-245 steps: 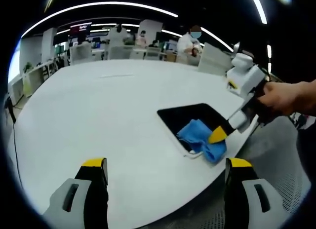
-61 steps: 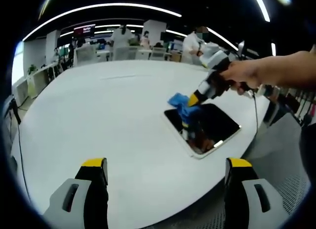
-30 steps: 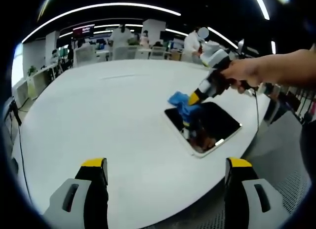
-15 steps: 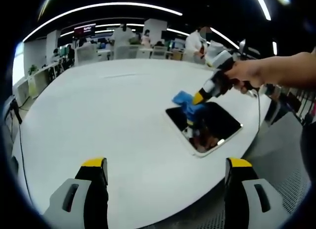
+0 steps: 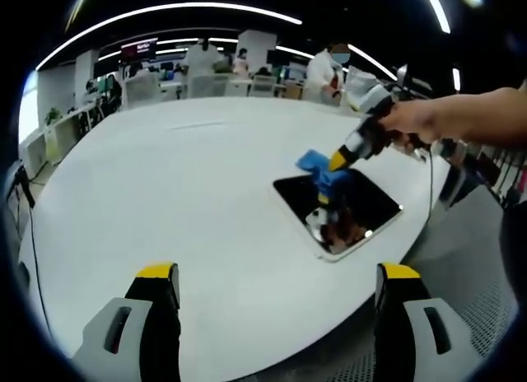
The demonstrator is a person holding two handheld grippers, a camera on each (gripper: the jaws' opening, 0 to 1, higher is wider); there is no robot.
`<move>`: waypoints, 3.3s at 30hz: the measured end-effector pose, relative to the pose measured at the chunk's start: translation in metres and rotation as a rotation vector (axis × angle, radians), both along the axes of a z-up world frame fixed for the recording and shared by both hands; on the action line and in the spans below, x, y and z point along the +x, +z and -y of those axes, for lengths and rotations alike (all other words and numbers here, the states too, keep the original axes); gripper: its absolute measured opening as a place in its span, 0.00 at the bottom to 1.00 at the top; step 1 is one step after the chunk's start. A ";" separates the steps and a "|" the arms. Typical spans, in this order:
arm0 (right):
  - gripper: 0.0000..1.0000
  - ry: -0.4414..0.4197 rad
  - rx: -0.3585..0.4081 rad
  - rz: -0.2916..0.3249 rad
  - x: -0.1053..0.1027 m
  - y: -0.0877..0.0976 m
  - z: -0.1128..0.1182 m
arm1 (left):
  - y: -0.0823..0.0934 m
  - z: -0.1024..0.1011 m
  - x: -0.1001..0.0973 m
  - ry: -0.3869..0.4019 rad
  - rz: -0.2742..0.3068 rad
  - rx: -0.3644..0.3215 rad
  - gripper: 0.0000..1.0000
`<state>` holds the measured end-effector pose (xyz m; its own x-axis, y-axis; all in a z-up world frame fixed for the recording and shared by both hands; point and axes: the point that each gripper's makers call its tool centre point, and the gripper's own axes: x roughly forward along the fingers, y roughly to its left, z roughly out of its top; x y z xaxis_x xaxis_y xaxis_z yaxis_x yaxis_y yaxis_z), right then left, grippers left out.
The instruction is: Wipe the mirror surface with the cleaning cloth until all visible marks leave the cleaned area.
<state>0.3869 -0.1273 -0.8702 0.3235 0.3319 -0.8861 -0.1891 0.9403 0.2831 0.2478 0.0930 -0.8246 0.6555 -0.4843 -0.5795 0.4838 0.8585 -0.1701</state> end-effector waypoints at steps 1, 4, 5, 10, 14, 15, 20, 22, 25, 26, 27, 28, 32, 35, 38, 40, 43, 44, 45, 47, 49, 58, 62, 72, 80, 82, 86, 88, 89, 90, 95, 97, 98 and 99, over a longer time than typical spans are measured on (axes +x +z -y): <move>0.00 -0.002 -0.001 -0.001 0.000 0.000 0.001 | 0.000 0.000 0.000 0.001 0.001 -0.001 0.99; 0.00 -0.005 -0.007 -0.001 0.001 0.000 0.003 | 0.001 0.000 0.000 0.003 0.003 -0.002 0.99; 0.00 -0.004 -0.009 -0.001 0.001 0.000 0.004 | 0.001 0.000 0.000 0.001 0.002 -0.002 0.99; 0.00 -0.017 -0.013 -0.002 0.000 0.000 0.014 | 0.001 0.001 -0.001 -0.006 0.004 0.001 0.99; 0.00 -0.019 -0.009 0.005 0.000 -0.001 0.014 | 0.001 0.002 0.000 -0.009 0.005 -0.002 0.99; 0.00 -0.024 -0.006 0.005 0.000 -0.001 0.014 | 0.001 0.002 -0.001 -0.009 0.004 -0.002 0.99; 0.00 -0.030 -0.022 0.018 -0.001 0.000 0.013 | 0.002 0.004 -0.001 -0.024 0.010 0.003 0.99; 0.00 -0.039 -0.023 0.020 -0.002 -0.001 0.014 | 0.002 0.004 -0.001 -0.024 0.011 -0.001 0.99; 0.00 -0.043 -0.025 0.013 -0.007 -0.001 0.013 | 0.002 0.005 -0.001 -0.025 0.014 -0.003 0.99; 0.00 -0.040 -0.024 0.009 -0.010 -0.002 0.013 | 0.003 0.005 -0.001 -0.025 0.015 -0.004 0.99; 0.00 -0.042 -0.022 0.007 -0.011 -0.002 0.013 | 0.003 0.005 -0.001 -0.025 0.016 -0.004 0.99; 0.00 -0.045 -0.017 0.007 -0.013 -0.002 0.014 | 0.003 0.005 -0.001 -0.026 0.018 -0.004 0.99; 0.00 -0.058 -0.002 0.024 -0.023 -0.002 0.014 | 0.003 0.005 -0.001 -0.032 0.019 0.000 0.99; 0.00 -0.056 0.002 0.036 -0.031 -0.002 0.013 | 0.004 0.005 -0.001 -0.027 0.023 0.000 0.99; 0.00 -0.065 0.019 0.037 -0.039 -0.002 0.013 | 0.003 0.003 0.000 -0.022 0.024 0.002 0.99; 0.00 -0.067 0.024 0.038 -0.046 -0.002 0.013 | 0.004 0.003 0.000 -0.020 0.028 0.002 0.99; 0.00 -0.065 0.029 0.039 -0.054 -0.001 0.012 | 0.005 0.003 0.000 -0.017 0.030 0.000 0.99; 0.00 -0.065 0.031 0.038 -0.057 0.000 0.012 | 0.005 0.003 0.000 -0.015 0.030 -0.001 0.99; 0.00 -0.066 0.033 0.037 -0.059 0.000 0.012 | 0.005 0.003 0.000 -0.014 0.030 -0.002 0.99; 0.00 -0.066 0.037 0.032 -0.065 0.001 0.012 | 0.005 0.003 0.000 -0.014 0.031 -0.002 0.99; 0.00 -0.067 0.042 0.029 -0.070 0.000 0.012 | 0.005 0.003 0.001 -0.013 0.031 -0.004 0.99; 0.00 -0.066 0.055 0.025 -0.090 0.000 0.013 | 0.006 0.002 0.002 -0.005 0.035 -0.007 0.99; 0.00 -0.072 0.062 0.024 -0.100 0.001 0.011 | 0.006 0.002 0.002 -0.007 0.035 -0.008 0.99; 0.00 -0.083 0.088 0.008 -0.119 0.002 0.010 | 0.008 0.005 0.000 -0.029 0.030 0.002 0.99; 0.00 -0.077 0.097 -0.001 -0.137 0.003 0.010 | 0.016 0.003 0.004 0.006 0.039 -0.001 0.99; 0.00 -0.077 0.100 -0.002 -0.138 0.003 0.011 | 0.018 0.005 0.004 -0.001 0.049 -0.008 0.99; 0.00 -0.066 0.090 -0.016 -0.143 0.003 0.010 | 0.027 0.012 0.006 0.049 0.025 -0.128 0.99; 0.00 -0.057 0.084 -0.024 -0.147 0.003 0.009 | 0.033 0.016 0.010 0.052 0.053 -0.161 0.99; 0.00 -0.050 0.080 -0.032 -0.150 0.003 0.008 | 0.030 0.016 0.010 0.038 0.074 -0.121 0.99; 0.00 -0.046 0.077 -0.032 -0.152 0.003 0.008 | 0.026 0.013 0.010 0.026 0.075 -0.075 0.99; 0.00 -0.081 0.102 -0.026 -0.152 0.002 0.009 | 0.020 0.009 0.009 0.017 0.075 -0.039 0.99; 0.00 -0.083 0.101 -0.028 -0.153 0.002 0.008 | 0.017 0.008 0.008 0.000 0.084 0.002 0.99; 0.00 -0.081 0.096 -0.025 -0.153 0.002 0.008 | 0.015 0.007 0.007 -0.002 0.081 0.013 0.99; 0.00 -0.078 0.090 -0.022 -0.153 0.003 0.007 | 0.014 0.007 0.006 -0.007 0.070 0.015 0.99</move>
<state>0.2337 -0.1345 -0.8676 0.3320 0.3851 -0.8611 -0.1086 0.9224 0.3707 0.2538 0.0861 -0.8110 0.6912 -0.4805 -0.5398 0.4999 0.8573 -0.1229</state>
